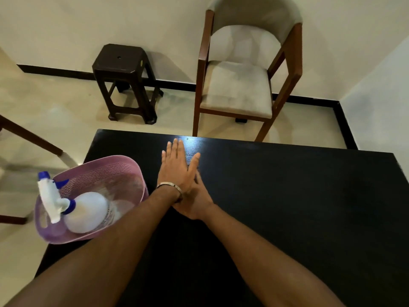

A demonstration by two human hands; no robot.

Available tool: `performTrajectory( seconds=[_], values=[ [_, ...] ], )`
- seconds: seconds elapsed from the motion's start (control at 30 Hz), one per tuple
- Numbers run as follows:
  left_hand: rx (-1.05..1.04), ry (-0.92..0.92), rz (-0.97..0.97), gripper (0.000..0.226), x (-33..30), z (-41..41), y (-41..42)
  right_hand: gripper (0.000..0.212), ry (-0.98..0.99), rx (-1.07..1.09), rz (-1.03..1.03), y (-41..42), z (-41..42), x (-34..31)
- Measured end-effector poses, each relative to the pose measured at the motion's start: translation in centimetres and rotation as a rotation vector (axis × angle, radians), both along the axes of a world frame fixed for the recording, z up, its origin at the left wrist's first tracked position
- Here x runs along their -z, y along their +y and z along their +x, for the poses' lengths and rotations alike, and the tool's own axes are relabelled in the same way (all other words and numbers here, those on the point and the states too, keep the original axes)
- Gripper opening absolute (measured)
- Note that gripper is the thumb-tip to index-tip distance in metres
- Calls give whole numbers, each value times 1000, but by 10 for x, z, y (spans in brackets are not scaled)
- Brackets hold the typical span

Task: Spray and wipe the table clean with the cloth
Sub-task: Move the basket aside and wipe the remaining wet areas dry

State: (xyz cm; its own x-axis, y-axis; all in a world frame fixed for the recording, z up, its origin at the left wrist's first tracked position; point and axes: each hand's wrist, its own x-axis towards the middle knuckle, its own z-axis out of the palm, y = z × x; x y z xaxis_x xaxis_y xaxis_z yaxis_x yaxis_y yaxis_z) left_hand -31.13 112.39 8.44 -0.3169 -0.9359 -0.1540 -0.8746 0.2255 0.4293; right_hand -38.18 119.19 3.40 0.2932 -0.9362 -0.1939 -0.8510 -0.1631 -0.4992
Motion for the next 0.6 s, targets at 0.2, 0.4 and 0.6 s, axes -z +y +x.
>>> performTrajectory(
  seconds=[0.2,0.4,0.6],
  values=[
    [72,-49,30,77,20,2,21,62,261,509,19,77,-148,11],
    [79,-36,67,76,24,9,41,64,291,1096,177,134,-247,6],
    [69,-50,43,75,22,10,36,64,271,1058,181,40,-215,6]
  ],
)
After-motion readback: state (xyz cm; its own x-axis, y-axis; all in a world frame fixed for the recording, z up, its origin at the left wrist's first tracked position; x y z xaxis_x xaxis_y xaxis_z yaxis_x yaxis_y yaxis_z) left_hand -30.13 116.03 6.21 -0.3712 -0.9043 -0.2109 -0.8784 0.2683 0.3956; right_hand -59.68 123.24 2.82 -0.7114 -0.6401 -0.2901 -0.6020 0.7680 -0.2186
